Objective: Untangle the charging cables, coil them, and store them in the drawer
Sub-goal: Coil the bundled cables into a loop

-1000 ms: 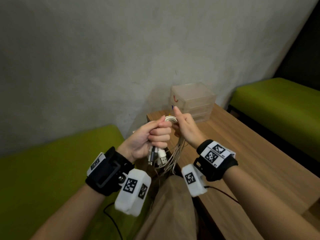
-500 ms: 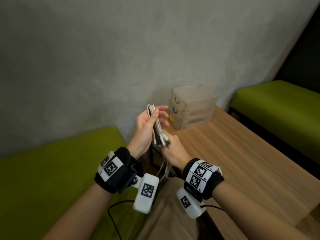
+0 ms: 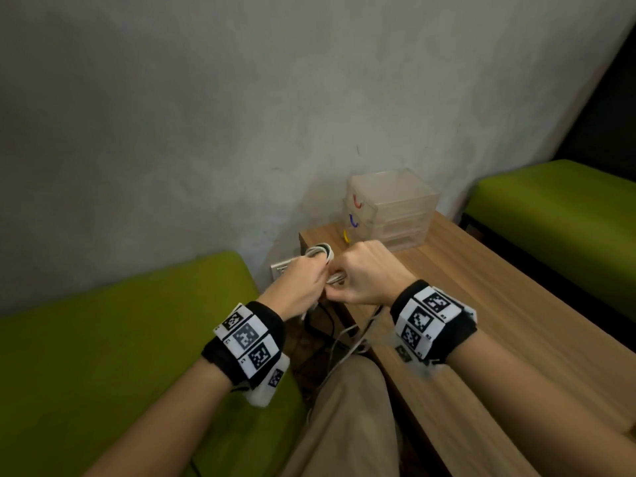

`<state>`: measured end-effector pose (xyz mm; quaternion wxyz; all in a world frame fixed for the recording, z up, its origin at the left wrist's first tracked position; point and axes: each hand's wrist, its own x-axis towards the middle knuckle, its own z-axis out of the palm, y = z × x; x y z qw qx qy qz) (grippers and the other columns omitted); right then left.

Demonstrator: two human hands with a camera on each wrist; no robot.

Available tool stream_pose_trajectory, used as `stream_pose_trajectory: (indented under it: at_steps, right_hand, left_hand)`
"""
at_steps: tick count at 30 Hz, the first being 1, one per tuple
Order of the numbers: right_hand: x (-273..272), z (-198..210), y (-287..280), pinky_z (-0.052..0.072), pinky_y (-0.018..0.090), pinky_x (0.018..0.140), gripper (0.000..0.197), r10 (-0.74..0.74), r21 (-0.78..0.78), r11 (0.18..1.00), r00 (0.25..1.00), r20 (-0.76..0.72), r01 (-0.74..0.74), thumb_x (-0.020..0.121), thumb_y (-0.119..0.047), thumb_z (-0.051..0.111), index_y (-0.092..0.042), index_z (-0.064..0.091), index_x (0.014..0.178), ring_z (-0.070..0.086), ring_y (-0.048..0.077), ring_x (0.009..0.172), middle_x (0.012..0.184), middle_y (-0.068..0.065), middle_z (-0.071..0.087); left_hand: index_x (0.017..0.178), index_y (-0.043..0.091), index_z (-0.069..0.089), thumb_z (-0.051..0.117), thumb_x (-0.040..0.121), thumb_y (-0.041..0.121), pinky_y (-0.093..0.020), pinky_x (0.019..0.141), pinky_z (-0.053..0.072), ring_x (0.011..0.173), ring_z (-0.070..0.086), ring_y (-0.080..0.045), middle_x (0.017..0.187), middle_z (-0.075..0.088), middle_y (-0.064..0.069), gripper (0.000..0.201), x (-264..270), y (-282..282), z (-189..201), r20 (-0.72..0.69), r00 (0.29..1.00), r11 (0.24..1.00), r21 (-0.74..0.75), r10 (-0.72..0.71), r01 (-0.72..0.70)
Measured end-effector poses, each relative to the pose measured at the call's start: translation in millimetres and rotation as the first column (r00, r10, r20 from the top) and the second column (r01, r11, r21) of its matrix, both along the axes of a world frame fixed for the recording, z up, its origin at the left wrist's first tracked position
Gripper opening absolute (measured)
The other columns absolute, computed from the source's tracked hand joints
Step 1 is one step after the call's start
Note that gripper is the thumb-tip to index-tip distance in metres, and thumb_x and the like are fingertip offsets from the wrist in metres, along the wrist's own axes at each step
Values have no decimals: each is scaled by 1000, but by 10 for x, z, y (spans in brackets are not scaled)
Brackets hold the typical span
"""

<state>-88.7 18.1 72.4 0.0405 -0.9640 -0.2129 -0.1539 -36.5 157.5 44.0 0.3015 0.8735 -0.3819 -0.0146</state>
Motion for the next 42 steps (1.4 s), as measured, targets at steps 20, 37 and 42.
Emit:
stream_pose_trajectory:
  at_steps: [20,37,42]
  right_hand:
    - [255,9,-132,27,30,49,60,-39,841,528,992,-116,119,91,-42,45,-10,35,41,28,10,38,40,2,31]
    - [41,-482,309,39,25,64,13,-73,642,738,971,-226,205,95,-16,47,-7,56,99,61,28,81,85,13,65]
    - [-38,-463,378,42,28,59,23,-16,559,816,971,-238,150,96,-27,47,-5,54,92,60,24,71,79,12,65]
  left_hand:
    - [65,12,60,59,82,31,-17,48,45,28,39,-2,34,41,10,25,-255,-16,308,-624,452,745,-649,-637,155]
    - [97,10,66,66,78,24,-26,91,51,102,65,-17,107,68,-8,24,-93,-163,460,-449,861,395,-855,-239,-336]
    - [94,-1,58,58,88,20,-32,84,55,100,66,-18,108,68,-13,23,121,-39,307,136,969,809,-581,208,-92]
